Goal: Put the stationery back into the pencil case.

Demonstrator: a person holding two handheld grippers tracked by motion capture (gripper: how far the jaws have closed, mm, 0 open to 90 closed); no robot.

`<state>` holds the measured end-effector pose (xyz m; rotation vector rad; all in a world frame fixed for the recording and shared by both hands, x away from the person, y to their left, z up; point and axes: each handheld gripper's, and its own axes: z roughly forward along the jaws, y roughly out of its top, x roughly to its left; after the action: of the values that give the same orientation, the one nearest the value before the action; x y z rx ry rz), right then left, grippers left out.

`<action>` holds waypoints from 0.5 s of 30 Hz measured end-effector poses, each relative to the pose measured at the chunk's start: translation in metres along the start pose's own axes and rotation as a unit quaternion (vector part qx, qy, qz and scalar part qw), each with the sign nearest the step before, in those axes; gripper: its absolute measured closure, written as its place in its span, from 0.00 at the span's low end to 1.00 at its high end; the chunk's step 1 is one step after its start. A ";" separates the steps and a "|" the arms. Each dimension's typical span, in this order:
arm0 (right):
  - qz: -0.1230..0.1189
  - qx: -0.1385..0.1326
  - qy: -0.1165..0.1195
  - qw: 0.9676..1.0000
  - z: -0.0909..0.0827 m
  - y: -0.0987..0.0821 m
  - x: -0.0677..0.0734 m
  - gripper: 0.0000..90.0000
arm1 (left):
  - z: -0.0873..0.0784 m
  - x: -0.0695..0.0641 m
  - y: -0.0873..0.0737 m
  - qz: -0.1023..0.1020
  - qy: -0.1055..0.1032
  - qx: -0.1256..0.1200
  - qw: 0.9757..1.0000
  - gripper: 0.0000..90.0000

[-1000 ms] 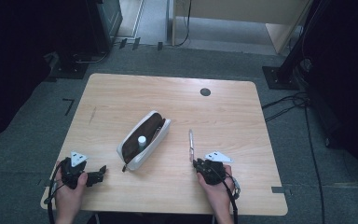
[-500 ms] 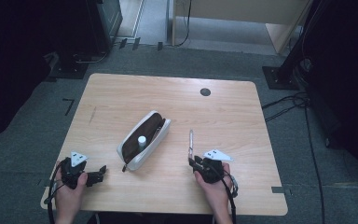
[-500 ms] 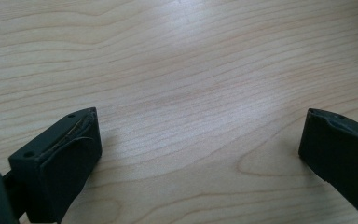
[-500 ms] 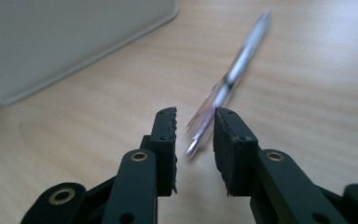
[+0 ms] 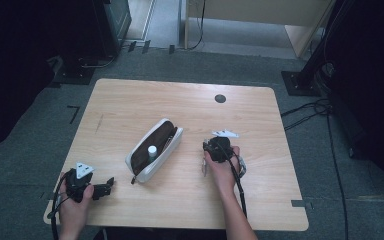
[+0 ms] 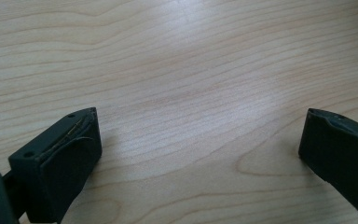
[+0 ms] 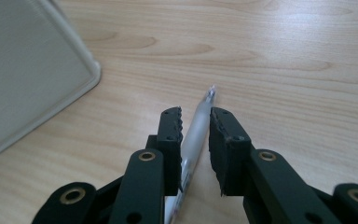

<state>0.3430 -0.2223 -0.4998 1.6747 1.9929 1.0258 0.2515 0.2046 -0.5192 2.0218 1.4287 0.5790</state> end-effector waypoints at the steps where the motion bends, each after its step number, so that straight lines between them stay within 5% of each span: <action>1: 0.004 0.005 -0.001 1.000 0.004 0.003 -0.001 0.82 | 0.000 0.000 0.000 0.000 0.000 0.000 1.000 0.00; 15: -0.009 0.040 -0.050 0.998 0.019 0.008 0.011 0.86 | 0.000 0.000 0.000 0.001 -0.001 0.000 1.000 0.00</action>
<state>0.3584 -0.2061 -0.5050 1.7106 2.0058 0.8492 0.2514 0.2045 -0.5192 2.0243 1.4253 0.5774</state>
